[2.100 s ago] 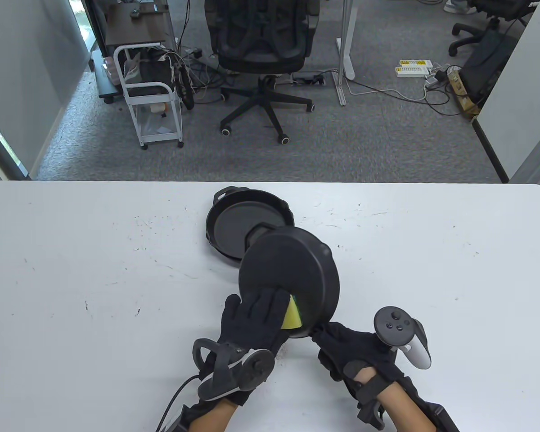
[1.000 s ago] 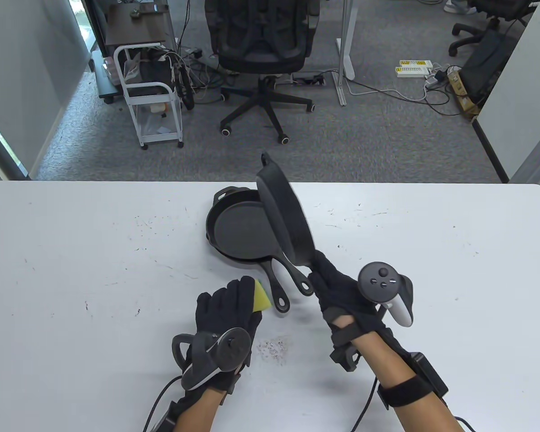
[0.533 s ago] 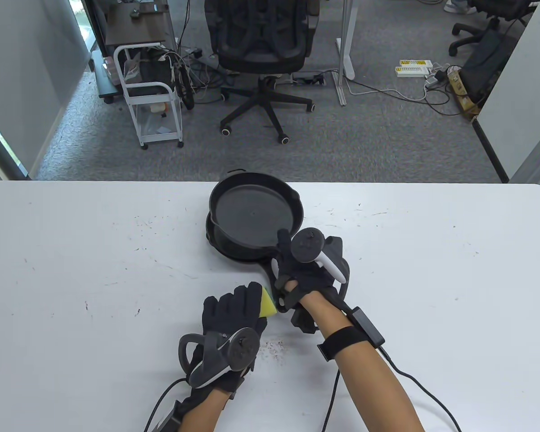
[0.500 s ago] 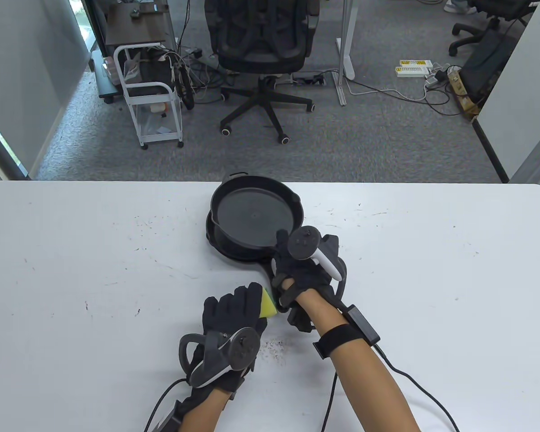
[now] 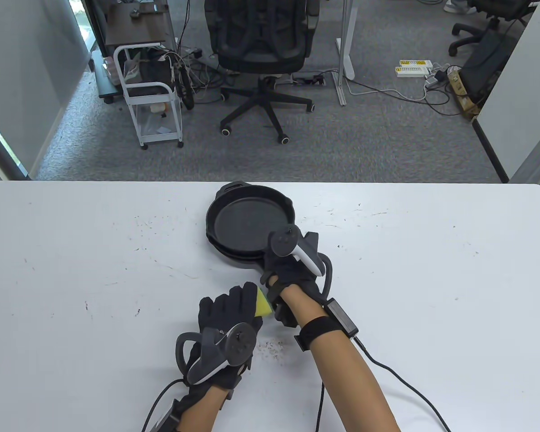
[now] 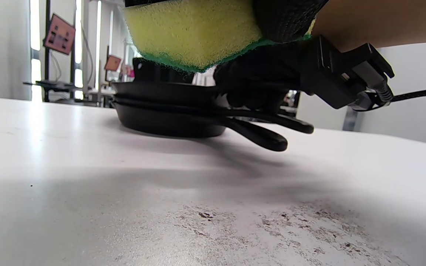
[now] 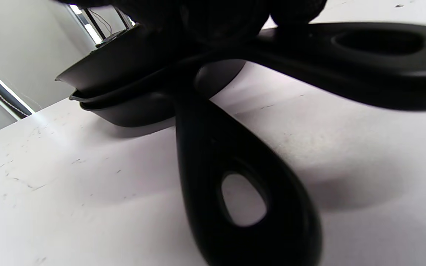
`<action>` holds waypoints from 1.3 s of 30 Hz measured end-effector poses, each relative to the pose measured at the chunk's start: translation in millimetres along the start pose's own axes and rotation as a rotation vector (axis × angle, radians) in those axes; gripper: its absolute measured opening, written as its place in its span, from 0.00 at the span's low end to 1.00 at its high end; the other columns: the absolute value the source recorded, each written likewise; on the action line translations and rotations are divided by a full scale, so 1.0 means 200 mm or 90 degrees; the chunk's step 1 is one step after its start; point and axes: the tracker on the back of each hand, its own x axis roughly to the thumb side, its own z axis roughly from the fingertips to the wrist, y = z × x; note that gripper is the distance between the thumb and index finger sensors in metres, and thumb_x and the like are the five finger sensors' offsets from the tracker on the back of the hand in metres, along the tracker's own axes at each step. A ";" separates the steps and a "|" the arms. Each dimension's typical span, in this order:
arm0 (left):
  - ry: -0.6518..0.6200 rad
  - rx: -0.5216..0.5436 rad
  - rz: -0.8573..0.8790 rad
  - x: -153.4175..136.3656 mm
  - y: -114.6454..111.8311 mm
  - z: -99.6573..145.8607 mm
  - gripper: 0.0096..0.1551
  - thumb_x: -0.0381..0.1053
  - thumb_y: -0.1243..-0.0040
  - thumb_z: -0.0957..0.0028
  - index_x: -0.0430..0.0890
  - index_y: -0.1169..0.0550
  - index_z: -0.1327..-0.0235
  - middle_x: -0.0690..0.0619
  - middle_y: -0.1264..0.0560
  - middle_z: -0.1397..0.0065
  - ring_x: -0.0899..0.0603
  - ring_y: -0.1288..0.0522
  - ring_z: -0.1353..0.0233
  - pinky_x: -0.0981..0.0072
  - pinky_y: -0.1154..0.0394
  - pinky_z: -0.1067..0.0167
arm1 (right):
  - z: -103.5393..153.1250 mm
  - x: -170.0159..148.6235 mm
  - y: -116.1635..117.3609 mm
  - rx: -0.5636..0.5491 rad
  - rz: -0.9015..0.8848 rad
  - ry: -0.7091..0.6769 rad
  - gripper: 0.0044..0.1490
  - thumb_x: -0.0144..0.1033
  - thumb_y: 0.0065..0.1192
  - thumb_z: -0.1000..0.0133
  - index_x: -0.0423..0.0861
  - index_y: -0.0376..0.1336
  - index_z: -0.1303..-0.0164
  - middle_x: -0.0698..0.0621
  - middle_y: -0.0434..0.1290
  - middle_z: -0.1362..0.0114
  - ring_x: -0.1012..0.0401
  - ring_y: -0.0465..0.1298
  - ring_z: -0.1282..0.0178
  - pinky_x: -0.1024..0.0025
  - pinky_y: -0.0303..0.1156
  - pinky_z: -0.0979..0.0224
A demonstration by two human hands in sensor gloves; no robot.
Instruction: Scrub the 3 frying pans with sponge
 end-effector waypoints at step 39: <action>0.009 -0.002 -0.052 0.02 0.00 0.02 0.44 0.62 0.47 0.31 0.52 0.47 0.05 0.44 0.40 0.08 0.33 0.36 0.15 0.27 0.48 0.20 | 1.03 -0.96 -0.09 -0.186 0.075 -0.140 0.56 0.73 0.55 0.47 0.61 0.37 0.16 0.51 0.39 0.09 0.45 0.40 0.10 0.34 0.35 0.19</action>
